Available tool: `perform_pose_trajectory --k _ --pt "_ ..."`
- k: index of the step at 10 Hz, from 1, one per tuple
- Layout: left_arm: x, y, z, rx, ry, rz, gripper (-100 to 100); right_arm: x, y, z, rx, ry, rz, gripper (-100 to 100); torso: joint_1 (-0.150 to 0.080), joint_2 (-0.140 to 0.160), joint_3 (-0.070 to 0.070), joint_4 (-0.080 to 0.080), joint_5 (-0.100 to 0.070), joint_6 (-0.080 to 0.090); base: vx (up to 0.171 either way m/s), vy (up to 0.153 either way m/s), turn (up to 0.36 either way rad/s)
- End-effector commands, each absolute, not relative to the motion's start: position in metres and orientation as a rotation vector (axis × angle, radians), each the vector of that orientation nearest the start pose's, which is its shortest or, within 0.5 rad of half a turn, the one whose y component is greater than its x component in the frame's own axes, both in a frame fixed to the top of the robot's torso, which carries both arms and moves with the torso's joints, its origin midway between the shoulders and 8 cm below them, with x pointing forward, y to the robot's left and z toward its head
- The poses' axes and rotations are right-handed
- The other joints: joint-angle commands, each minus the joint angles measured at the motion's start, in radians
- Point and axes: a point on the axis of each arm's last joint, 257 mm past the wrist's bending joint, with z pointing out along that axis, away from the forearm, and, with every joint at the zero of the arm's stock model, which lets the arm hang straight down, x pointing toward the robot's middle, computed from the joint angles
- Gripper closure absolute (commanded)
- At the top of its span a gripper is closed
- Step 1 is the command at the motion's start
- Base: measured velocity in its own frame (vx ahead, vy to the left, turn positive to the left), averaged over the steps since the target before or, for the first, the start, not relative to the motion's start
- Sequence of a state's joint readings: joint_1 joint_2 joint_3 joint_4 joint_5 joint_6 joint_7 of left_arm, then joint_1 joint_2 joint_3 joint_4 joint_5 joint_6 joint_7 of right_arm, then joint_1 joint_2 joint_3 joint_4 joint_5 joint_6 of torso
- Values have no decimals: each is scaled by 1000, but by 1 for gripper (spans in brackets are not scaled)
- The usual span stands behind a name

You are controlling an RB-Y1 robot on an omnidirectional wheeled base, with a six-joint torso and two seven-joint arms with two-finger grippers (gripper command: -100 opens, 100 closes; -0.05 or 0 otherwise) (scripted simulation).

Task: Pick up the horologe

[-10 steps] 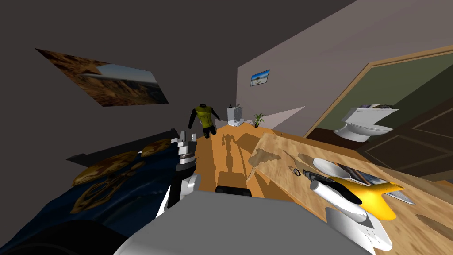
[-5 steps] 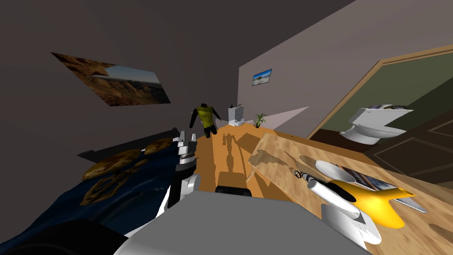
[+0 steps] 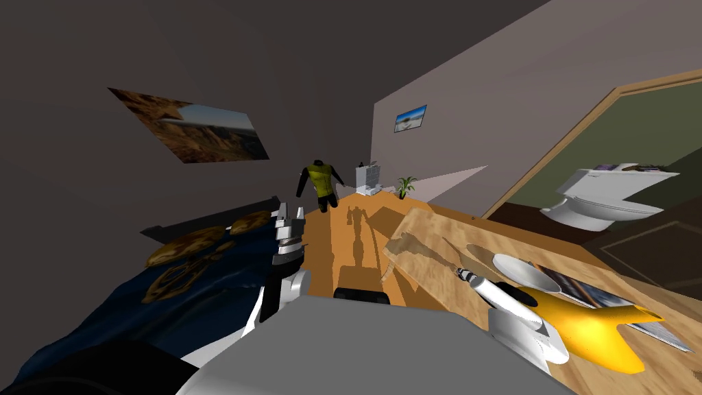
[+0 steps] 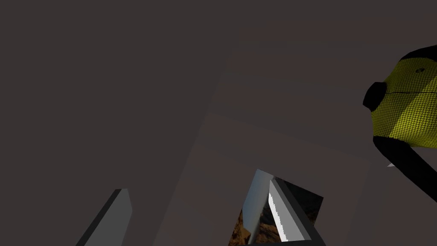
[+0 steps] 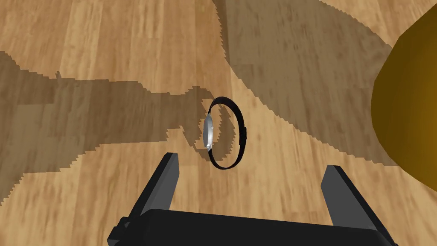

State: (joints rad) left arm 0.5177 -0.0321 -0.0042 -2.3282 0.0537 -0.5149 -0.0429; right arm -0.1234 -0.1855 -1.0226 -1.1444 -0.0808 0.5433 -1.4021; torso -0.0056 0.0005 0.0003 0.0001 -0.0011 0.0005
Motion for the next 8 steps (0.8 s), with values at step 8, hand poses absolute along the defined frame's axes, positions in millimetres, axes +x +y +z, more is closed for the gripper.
perform_pose_trajectory --k 8 --pt "328 288 43 -660 528 -1302 0 302 -617 -477 -2785 1593 -1084 -100 1 0 0 0 0 0 -1 -62 41"
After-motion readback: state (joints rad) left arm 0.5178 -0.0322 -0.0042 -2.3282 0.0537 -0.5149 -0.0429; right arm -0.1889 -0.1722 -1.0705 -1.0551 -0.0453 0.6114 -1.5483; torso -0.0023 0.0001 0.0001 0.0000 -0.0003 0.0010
